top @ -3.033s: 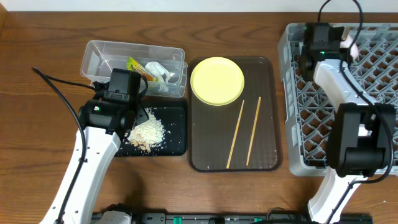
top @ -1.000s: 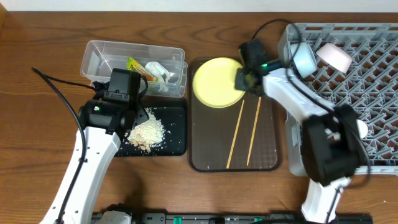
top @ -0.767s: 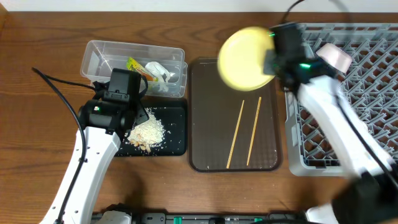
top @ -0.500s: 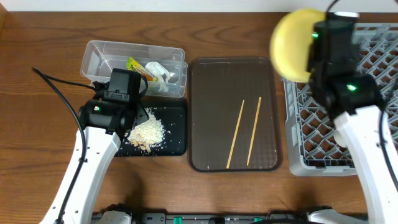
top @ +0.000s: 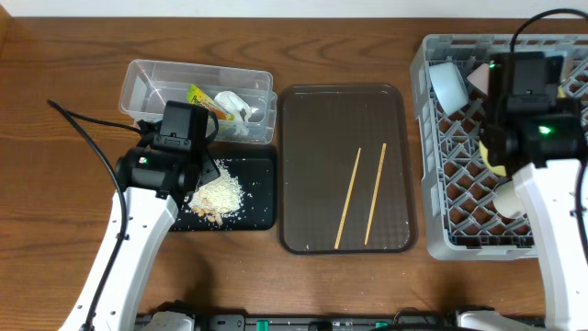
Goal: Sort waste into correct bins and load items into the dishwasher rack
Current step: 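Carry the yellow plate with the right gripper and stand it in the rack, then grasp one wooden chopstick with the right gripper and place it in the rack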
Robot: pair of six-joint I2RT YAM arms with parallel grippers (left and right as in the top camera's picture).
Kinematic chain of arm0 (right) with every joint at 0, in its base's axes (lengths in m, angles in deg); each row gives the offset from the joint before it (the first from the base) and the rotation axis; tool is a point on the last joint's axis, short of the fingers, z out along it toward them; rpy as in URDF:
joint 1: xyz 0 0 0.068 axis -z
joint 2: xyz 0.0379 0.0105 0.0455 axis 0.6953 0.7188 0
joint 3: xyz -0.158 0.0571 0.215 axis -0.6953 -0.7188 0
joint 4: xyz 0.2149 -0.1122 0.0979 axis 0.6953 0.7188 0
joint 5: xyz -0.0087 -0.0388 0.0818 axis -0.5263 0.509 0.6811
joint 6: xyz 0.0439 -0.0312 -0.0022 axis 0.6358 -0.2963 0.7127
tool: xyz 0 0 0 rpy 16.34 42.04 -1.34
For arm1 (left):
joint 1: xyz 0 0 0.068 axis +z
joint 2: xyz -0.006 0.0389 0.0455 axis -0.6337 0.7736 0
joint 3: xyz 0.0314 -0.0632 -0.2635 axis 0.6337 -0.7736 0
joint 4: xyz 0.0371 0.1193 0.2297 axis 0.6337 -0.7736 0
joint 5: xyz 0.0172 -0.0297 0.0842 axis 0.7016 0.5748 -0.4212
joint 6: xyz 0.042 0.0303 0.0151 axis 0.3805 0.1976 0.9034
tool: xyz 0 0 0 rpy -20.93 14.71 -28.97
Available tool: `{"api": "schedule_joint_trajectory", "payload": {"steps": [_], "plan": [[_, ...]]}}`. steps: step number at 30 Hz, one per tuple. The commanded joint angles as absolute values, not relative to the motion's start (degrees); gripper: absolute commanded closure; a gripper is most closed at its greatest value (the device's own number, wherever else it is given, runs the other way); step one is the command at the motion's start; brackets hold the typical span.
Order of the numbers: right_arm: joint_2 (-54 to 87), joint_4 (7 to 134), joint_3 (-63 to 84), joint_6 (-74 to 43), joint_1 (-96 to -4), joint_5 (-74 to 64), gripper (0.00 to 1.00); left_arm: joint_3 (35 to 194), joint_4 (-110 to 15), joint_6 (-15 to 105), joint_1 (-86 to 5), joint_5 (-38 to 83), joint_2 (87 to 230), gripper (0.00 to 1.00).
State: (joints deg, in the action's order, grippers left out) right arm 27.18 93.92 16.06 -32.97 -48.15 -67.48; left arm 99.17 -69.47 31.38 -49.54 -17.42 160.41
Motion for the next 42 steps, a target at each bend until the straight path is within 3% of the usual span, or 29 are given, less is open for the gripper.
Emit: {"api": "schedule_joint_trajectory", "payload": {"steps": [1, 11, 14, 17, 22, 27, 35, 42], "plan": [[30.0, 93.6, 13.4, -28.5, -47.9, -68.5, 0.99, 99.0, -69.6, 30.9, -49.3, -17.7, 160.6, 0.34], [35.6, 85.0, 12.1, -22.6, -49.4, -64.5, 0.96, 99.0, -69.6, 30.9, -49.3, -17.7, 160.6, 0.34], [34.8, 82.3, 12.1, -22.6, -51.1, -59.1, 0.62, 99.0, -69.6, 30.9, -49.3, -17.6, 160.6, 0.34], [32.9, 81.7, 12.1, -22.6, -52.6, -53.7, 0.48, 99.0, -69.6, 30.9, -49.3, -17.5, 160.6, 0.34], [27.6, 82.4, 12.1, -20.4, -55.4, -35.8, 0.42, 99.0, -69.6, 30.9, -49.3, -17.6, 160.6, 0.34], [25.7, 85.8, 12.0, -17.3, -58.3, -14.2, 0.44, 99.0, -69.6, 30.9, -49.3, -17.6, 160.6, 0.34], [30.0, 88.5, 4.4, -7.8, -65.5, -15.2, 0.49, 99.0, -69.6, 30.9, -49.3, -17.6, 160.6, 0.34], [35.1, 80.5, -7.4, 3.5, -68.6, -15.8, 0.54, 99.0, -69.6, 30.9, -49.3, -17.6, 160.6, 0.34]]}}
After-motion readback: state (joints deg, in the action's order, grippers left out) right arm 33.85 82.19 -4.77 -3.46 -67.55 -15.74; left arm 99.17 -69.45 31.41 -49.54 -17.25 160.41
